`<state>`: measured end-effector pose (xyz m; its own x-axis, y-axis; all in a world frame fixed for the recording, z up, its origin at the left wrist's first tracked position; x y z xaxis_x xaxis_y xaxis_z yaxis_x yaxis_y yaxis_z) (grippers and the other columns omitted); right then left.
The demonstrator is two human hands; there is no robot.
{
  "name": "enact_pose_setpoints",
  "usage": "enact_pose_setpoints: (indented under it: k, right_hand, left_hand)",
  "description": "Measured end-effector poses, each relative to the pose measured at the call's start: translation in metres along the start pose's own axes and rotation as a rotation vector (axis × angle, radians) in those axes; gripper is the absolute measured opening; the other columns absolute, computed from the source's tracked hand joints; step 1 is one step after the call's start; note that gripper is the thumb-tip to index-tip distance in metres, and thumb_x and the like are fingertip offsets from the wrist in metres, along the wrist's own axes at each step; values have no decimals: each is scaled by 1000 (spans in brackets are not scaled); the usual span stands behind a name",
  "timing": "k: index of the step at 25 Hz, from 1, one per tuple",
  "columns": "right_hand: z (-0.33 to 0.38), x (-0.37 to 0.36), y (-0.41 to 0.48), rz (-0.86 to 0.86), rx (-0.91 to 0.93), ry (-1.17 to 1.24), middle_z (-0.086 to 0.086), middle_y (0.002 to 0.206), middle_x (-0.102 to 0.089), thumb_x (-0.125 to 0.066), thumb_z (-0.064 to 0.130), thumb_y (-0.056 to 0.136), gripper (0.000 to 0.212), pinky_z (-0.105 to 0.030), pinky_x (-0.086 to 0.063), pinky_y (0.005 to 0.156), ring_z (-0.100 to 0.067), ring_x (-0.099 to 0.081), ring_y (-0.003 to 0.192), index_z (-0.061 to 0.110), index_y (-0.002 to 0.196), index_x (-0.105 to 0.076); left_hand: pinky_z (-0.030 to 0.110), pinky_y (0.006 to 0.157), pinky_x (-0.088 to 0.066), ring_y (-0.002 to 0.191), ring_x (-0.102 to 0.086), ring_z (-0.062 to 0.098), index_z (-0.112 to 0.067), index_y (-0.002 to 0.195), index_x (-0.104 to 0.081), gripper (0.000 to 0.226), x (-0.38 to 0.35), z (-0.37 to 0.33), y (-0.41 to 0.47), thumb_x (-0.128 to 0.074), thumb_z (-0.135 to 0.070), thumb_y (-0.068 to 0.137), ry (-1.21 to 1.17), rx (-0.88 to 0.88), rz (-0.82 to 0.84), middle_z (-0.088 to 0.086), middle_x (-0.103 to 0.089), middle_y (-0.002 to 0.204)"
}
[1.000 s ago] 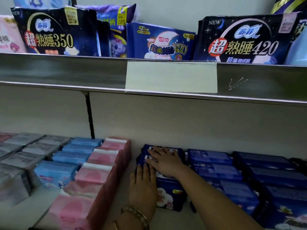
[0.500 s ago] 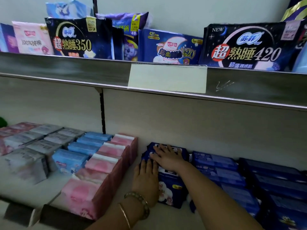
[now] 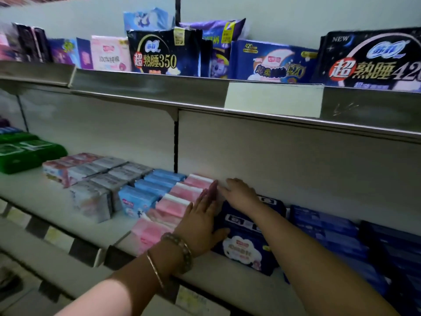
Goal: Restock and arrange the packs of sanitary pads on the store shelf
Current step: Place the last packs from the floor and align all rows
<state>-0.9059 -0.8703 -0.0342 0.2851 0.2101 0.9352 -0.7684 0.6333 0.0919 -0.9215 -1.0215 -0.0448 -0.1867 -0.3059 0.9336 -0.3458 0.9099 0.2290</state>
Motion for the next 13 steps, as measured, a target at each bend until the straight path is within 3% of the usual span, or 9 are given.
enact_pose_setpoints:
  k: [2, 5, 8, 10, 13]
  right_hand:
    - [29, -4, 10, -41, 30, 99, -13, 132, -48, -39, 41, 96, 31, -35, -41, 92, -26, -51, 111, 20, 116, -50]
    - [62, -13, 26, -44, -12, 127, -12, 145, -36, -42, 39, 96, 52, -35, -35, 104, -28, -41, 127, 12, 140, -37]
    - [88, -23, 47, -54, -119, 56, -11, 149, -29, -36, 49, 95, 59, -45, -30, 107, -29, -33, 133, 14, 143, -31]
    - [100, -32, 58, -13, -197, -12, -7, 155, -16, -33, 56, 94, 65, -54, -21, 109, -30, -20, 140, 21, 147, -20]
    - [104, -44, 66, 58, -287, -65, 0, 159, 3, -31, 63, 91, 70, -66, -7, 107, -31, 0, 144, 31, 149, -7]
  left_hand:
    - [32, 116, 1, 145, 1, 17, -24, 149, -1, 73, 18, 18, -8, -41, -49, 93, -30, 13, 16, 1, -2, 158]
    - [32, 116, -3, 144, -5, 16, -17, 148, -8, 79, 42, 44, -19, -35, -60, 88, 48, -57, 71, 4, -6, 157]
    - [38, 118, -3, 144, 3, 16, -18, 148, 0, 111, 49, 88, -28, -36, -78, 62, 56, -152, 193, 3, 5, 157]
    - [40, 116, 6, 143, 13, 19, -21, 147, 10, 114, 44, 115, -32, -57, -70, 69, 63, -214, 288, 2, 16, 156]
    - [44, 113, 10, 141, 23, 24, -26, 146, 15, 114, 34, 132, -34, -68, -55, 73, 32, -303, 345, 5, 26, 153]
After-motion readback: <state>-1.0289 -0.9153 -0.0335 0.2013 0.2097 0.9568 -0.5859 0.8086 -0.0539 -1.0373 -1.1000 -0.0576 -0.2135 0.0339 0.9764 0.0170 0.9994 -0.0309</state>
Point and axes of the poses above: each hand's wrist, its own y-axis towards the middle knuckle, its own x-axis out of the back of the hand, z = x × y, the point moved 5 cm from there along y, towards the middle knuckle
